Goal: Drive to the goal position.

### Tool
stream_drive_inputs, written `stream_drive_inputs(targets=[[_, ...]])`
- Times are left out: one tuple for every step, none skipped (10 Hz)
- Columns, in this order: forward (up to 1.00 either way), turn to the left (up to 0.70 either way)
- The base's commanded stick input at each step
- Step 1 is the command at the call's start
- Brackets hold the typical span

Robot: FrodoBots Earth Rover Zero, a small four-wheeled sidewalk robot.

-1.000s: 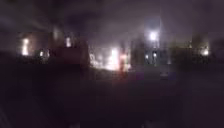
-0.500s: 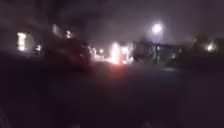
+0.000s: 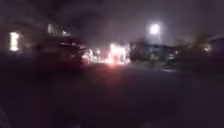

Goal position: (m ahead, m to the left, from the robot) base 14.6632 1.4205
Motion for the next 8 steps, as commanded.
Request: stream_drive_inputs(targets=[[1.0,0.0],[1.0,0.0],[1.0,0.0],[1.0,0.0],[1.0,0.0],[1.0,0.0],[1.0,0.0],[1.0,0.0]])
